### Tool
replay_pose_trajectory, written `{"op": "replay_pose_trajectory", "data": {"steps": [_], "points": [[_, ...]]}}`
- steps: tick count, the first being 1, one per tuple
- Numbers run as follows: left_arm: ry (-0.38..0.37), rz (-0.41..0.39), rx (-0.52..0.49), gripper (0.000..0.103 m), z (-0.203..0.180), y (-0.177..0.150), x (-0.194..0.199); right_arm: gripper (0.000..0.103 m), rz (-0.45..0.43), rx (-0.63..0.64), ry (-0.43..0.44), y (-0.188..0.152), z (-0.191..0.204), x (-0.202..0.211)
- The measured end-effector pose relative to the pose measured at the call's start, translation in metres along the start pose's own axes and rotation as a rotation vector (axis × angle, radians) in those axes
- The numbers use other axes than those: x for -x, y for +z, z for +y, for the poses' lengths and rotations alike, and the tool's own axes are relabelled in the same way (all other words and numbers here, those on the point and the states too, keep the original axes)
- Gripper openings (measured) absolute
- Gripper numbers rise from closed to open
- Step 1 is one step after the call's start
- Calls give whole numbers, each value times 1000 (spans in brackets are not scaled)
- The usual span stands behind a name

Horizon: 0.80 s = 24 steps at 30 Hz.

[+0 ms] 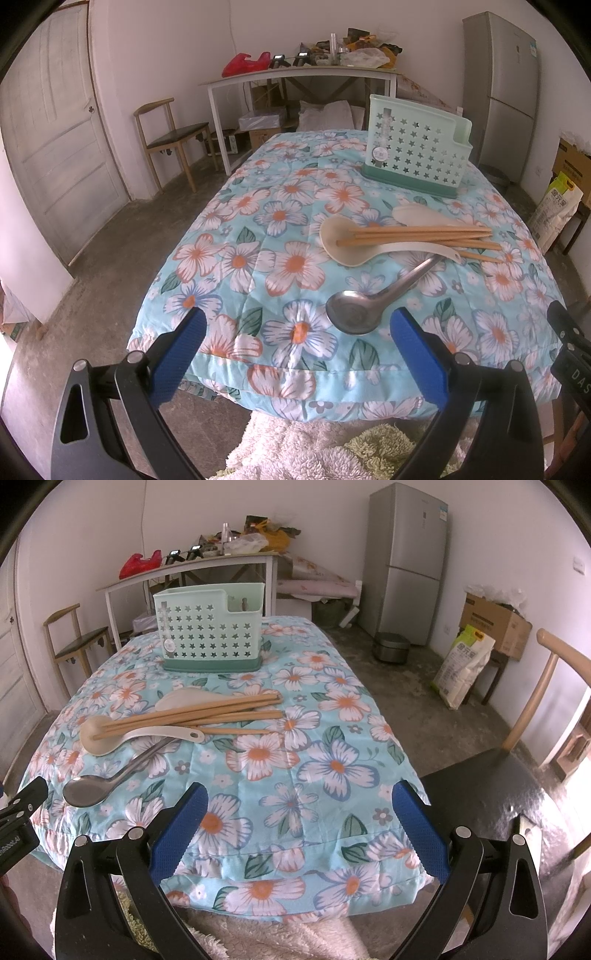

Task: Organize utensils

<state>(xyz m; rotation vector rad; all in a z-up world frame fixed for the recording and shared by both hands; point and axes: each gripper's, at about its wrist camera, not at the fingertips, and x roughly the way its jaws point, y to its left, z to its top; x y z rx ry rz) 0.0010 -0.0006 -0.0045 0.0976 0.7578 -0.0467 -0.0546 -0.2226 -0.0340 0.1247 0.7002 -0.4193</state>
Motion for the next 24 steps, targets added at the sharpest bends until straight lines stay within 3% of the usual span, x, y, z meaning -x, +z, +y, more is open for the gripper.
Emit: {"op": "replay_pose_trajectory", "data": {"steps": [24], "points": [[5, 3, -2, 97, -4, -3, 0, 95, -1, 1, 1, 1, 1, -2]]}}
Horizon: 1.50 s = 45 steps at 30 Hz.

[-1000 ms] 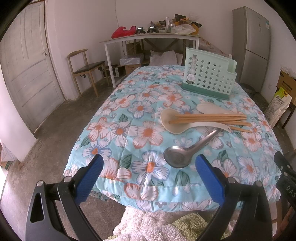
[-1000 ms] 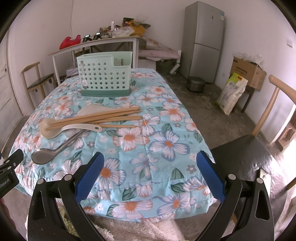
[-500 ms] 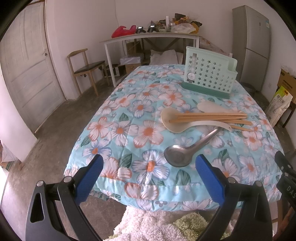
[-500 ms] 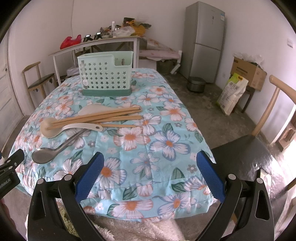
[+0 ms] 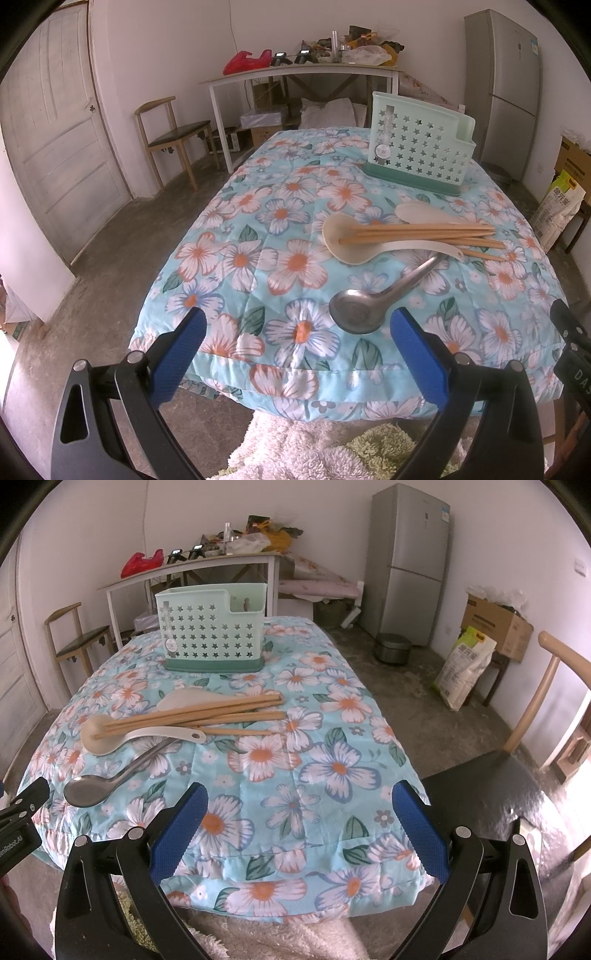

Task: Organize utensils

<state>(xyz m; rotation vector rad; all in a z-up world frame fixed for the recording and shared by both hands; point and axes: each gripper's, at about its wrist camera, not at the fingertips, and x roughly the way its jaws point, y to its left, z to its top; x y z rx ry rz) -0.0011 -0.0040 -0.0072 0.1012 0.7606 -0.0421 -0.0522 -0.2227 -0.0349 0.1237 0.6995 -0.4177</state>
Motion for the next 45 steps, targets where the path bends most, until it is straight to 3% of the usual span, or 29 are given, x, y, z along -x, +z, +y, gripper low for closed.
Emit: {"op": "replay_pose_trajectory", "data": {"steps": [29, 45], "points": [[-1, 9, 2, 97, 9, 0, -1, 95, -1, 2, 0, -1, -2, 0], [5, 115, 27, 97, 23, 7, -45, 95, 35, 40, 64, 3, 11, -17]]}}
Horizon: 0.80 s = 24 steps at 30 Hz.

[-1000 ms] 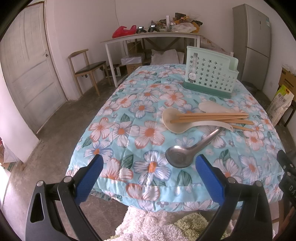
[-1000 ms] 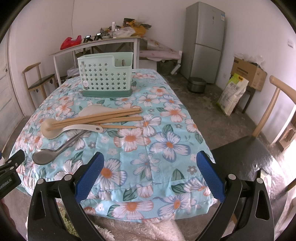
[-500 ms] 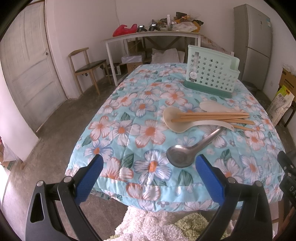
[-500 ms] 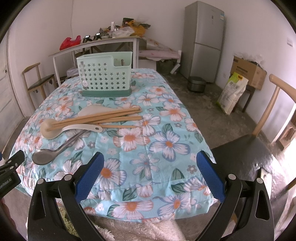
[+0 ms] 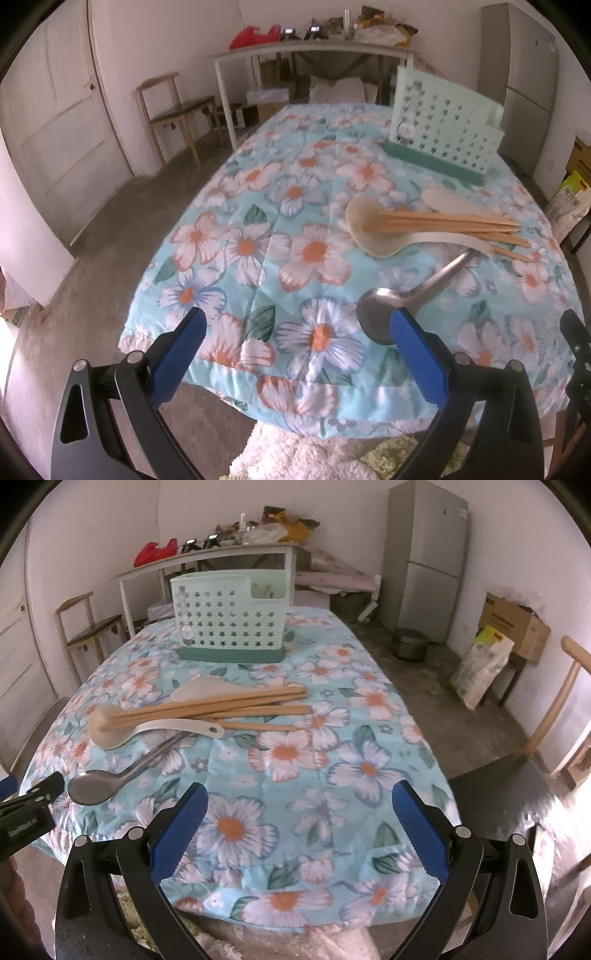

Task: Organize utensils
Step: 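Move the left gripper toward the steel spoon handle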

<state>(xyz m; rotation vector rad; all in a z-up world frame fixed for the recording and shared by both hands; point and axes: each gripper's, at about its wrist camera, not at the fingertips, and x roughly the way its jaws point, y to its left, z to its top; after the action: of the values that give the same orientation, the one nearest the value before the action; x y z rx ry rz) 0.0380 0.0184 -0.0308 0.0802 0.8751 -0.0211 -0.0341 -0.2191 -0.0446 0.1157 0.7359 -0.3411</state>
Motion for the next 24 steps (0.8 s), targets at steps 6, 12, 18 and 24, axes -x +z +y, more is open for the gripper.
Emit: {"op": "replay_pose_trajectory", "data": {"steps": [6, 12, 18, 24], "points": [[-7, 60, 6, 97, 4, 9, -32, 95, 44, 24, 29, 2, 9, -21], [-20, 74, 12, 97, 7, 26, -56, 95, 100, 36, 54, 2, 16, -44], [-36, 112, 27, 98, 6, 24, -74, 95, 166, 43, 77, -3, 19, -65], [-42, 87, 47, 99, 7, 20, -75, 95, 184, 52, 86, -5, 21, -70]]}}
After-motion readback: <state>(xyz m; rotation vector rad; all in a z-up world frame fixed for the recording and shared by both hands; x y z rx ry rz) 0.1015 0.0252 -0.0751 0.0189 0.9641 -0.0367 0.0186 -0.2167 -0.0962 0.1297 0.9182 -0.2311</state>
